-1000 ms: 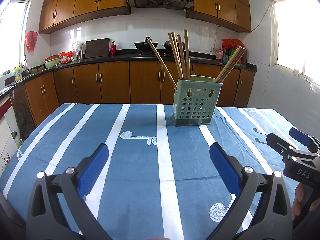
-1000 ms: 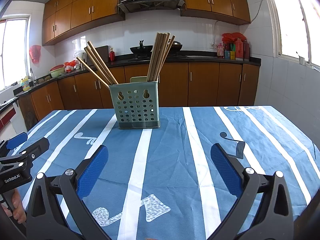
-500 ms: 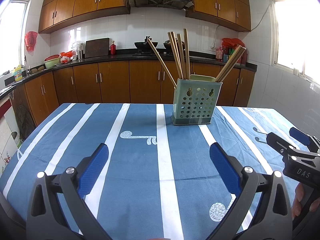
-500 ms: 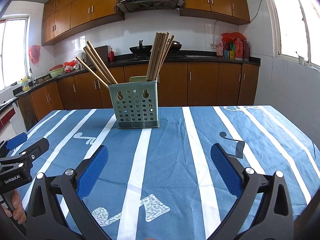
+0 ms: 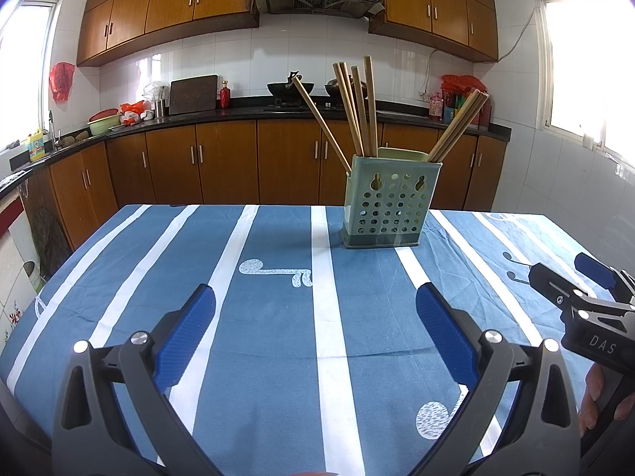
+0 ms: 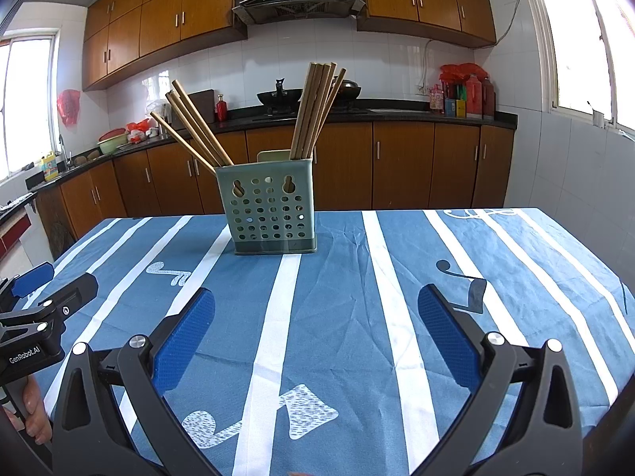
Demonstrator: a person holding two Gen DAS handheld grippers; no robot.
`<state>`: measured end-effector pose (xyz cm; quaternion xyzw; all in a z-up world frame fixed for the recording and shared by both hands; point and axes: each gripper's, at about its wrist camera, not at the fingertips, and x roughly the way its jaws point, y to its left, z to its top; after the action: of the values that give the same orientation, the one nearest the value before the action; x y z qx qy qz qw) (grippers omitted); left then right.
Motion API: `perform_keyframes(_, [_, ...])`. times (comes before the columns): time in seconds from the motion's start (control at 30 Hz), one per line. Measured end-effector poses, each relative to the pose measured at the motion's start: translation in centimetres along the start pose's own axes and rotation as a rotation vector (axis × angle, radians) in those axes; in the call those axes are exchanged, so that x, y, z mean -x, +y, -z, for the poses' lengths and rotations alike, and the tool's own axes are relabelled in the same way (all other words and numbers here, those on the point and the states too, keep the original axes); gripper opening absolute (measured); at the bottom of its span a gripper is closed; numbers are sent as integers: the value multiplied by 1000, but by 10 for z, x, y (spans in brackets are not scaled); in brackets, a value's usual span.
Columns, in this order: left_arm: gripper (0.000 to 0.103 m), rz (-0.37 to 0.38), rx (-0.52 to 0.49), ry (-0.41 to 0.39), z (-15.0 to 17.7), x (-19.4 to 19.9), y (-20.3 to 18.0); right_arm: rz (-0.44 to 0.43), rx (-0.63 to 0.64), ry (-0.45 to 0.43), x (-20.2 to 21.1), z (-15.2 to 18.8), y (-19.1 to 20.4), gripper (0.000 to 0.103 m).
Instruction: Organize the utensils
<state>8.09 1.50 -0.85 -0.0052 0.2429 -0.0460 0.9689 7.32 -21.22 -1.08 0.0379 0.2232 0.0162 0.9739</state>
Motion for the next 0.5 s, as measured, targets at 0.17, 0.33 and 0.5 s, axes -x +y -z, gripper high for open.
perform_keyframes(0.17, [99,0,0,1,0,0,0,0,-1,1,0,0,0,101])
perform_keyframes(0.33, [99,1,-1,2,0,0,0,0,0,0,0,0,0,101])
perform_keyframes(0.5, [99,1,-1,2,1,-1,0,0,-1,1,0,0,0,101])
